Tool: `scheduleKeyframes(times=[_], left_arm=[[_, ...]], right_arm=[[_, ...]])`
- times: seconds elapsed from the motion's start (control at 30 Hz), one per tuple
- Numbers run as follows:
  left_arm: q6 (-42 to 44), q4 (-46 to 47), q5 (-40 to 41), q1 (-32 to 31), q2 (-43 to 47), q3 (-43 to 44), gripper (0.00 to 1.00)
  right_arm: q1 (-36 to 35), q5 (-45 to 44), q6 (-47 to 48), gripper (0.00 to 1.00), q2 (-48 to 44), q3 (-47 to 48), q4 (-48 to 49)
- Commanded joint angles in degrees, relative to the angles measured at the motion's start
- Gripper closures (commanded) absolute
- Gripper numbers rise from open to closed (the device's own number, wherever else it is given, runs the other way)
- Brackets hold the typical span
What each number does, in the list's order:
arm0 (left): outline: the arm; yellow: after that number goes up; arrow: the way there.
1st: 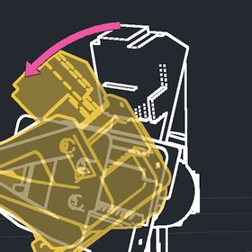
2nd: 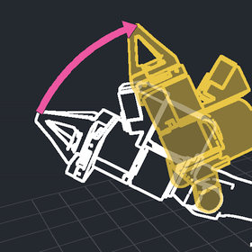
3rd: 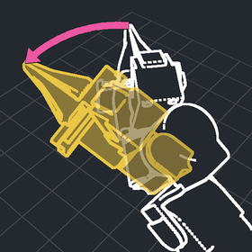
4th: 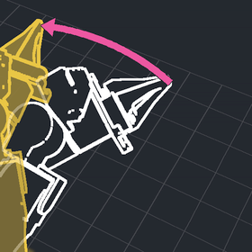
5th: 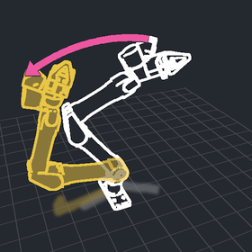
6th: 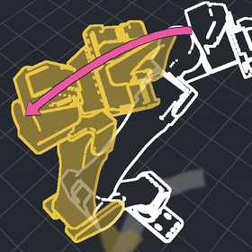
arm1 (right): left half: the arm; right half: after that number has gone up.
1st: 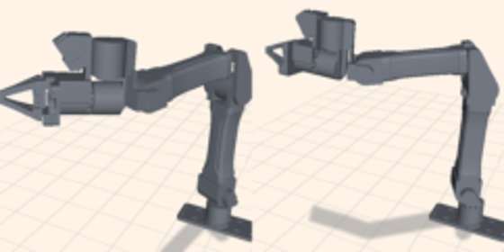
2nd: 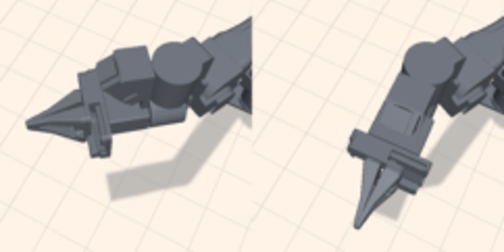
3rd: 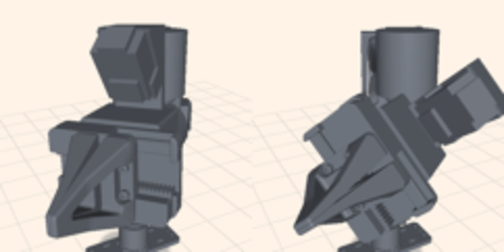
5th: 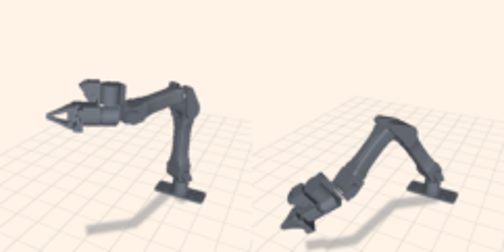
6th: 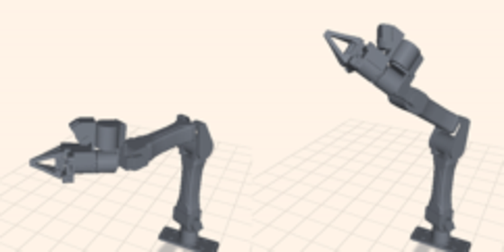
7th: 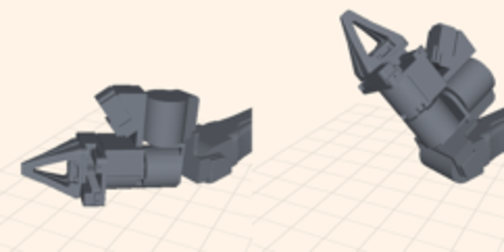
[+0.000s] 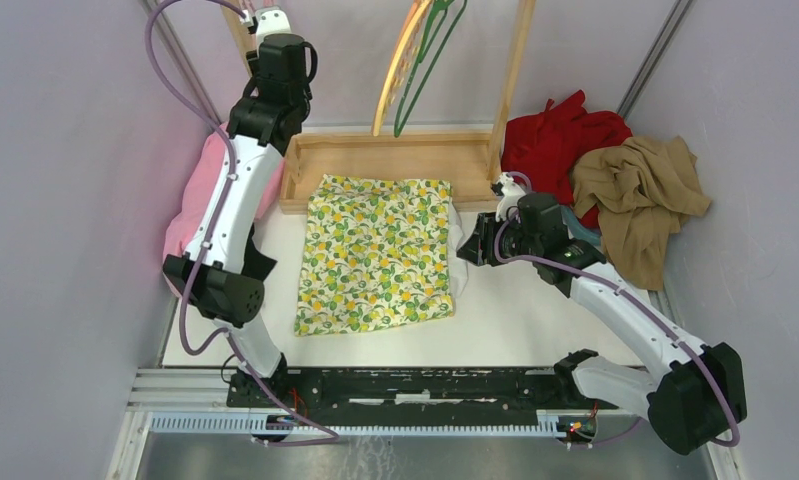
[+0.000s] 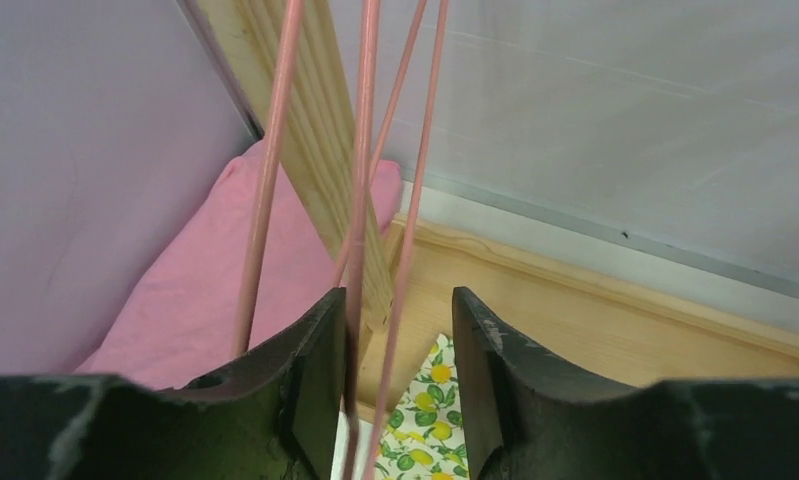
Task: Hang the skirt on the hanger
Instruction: Pick up the hanger from the clothesline.
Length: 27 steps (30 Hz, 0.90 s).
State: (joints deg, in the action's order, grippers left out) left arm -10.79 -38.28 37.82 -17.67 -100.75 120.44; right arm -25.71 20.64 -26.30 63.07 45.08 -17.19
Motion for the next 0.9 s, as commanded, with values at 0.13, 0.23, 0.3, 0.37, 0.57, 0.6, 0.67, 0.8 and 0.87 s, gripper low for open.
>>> scheduleKeyframes(times=[0.13, 0.23, 0.3, 0.37, 0.57, 0.6, 0.67, 0.8, 0.87], left_arm=[[2.73, 3.98, -3.14, 0.53, -0.15, 1.51, 0.74], [3.71, 4.78, -3.54, 0.53, 0.47, 1.55, 0.88], [4.38, 5.44, -3.79, 0.55, 1.07, 1.48, 0.96], [4.91, 6.14, -4.12, 0.53, 1.96, 1.32, 0.97], [7.26, 11.63, -7.57, 0.48, 7.23, -2.52, 0.97], [7.49, 12.45, -7.94, 0.49, 8.28, -3.39, 0.97], [8.01, 14.13, -9.1, 0.44, 10.26, -4.87, 0.97], [7.82, 13.33, -13.26, 0.4, 13.52, -5.89, 0.97], [7.04, 12.09, -15.64, 0.39, 15.48, -7.35, 0.97]], right_arm=[[0.15, 0.79, -0.07, 0.54, 0.55, 0.53, 2.78], [0.21, 1.0, -0.06, 0.55, 0.7, 0.6, 2.82], [0.16, 1.31, -0.24, 0.55, 0.84, 0.67, 3.1], [0.2, 1.47, -0.25, 0.56, 1.09, 0.86, 3.13], [0.16, 2.12, -0.5, 0.57, 1.49, 1.58, 3.15], [0.14, 2.16, -0.5, 0.57, 1.47, 1.72, 3.06], [0.16, 2.37, -0.59, 0.58, 1.49, 1.84, 3.04], [0.14, 2.19, -0.27, 0.58, 1.19, 2.56, 2.11], [0.16, 1.79, 0.28, 0.58, 0.88, 3.16, 1.08]])
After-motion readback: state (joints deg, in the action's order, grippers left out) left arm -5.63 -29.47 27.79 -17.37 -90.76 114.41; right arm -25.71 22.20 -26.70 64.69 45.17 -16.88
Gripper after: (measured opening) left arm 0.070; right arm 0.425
